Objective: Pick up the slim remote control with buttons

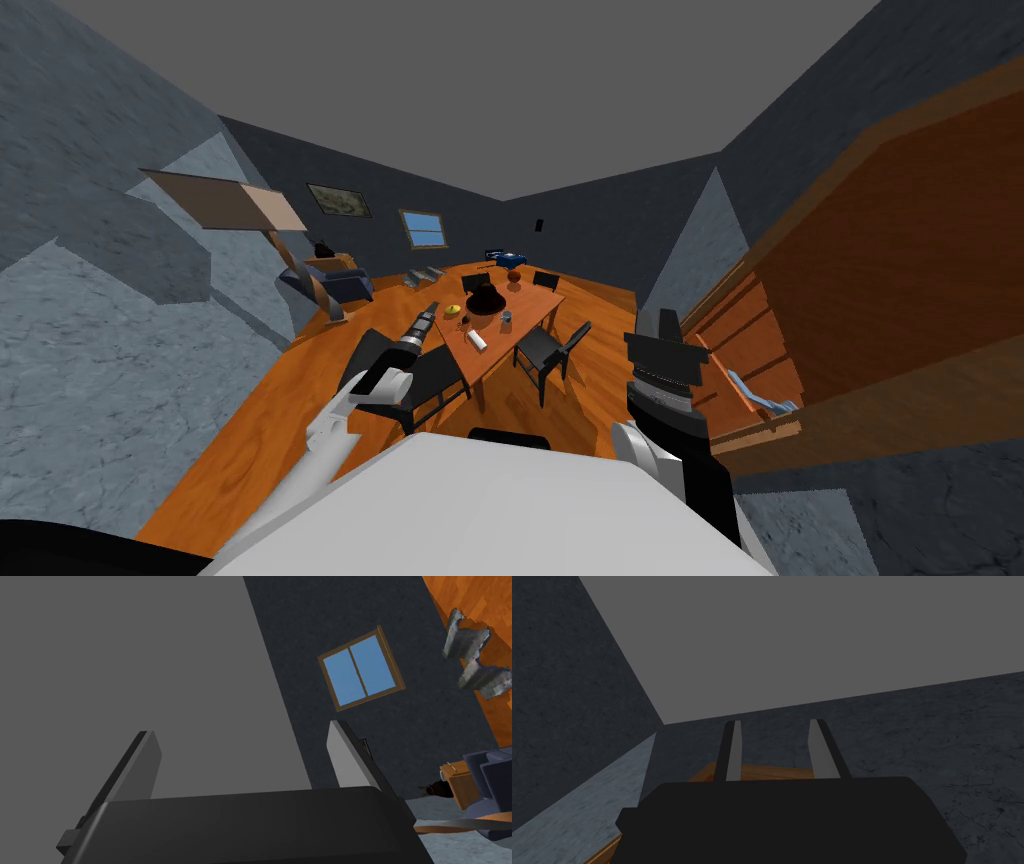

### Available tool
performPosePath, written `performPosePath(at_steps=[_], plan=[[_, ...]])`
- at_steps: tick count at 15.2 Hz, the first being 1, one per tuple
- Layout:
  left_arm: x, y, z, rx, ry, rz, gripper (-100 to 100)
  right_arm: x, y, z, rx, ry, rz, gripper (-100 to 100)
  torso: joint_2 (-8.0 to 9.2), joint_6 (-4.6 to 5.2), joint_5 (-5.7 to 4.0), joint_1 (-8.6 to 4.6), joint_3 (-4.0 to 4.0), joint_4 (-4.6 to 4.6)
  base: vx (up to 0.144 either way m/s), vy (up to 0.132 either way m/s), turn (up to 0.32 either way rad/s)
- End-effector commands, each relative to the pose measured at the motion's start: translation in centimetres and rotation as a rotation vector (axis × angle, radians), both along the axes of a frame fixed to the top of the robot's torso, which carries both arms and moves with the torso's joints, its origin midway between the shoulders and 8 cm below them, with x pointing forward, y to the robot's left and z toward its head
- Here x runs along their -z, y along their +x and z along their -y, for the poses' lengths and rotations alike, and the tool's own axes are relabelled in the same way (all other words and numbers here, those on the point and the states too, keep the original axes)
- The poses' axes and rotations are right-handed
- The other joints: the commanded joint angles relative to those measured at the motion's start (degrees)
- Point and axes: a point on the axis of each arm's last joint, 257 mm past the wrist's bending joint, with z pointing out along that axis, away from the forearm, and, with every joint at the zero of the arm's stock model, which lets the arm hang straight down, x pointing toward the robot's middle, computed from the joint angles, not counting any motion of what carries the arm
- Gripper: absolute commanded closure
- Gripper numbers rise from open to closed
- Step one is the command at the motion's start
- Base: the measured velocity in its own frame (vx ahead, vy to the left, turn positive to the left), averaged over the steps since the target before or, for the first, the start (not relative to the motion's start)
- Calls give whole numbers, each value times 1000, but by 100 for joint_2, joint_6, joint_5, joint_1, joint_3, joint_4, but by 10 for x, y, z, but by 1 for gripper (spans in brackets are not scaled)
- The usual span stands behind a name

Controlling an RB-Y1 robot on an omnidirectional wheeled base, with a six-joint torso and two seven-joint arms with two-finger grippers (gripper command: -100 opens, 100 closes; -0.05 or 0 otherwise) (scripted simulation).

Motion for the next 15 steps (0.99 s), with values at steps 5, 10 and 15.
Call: performPosePath(at_steps=[5,10,15], plan=[[38,13,-34,-60,48,-146,-100,0,0,0,0,0,0,0,-1,0,0,0,-1,0,4,-10,-89],[67,22,-68,-111,97,-274,-100,0,0,0,0,0,0,0,-4,-4,0,-1,-2,-1,11,-13,-110],[107,19,-94,-151,104,-410,-100,0,0,0,0,0,0,0,-9,0,0,-3,-5,-2,20,-13,-116]])
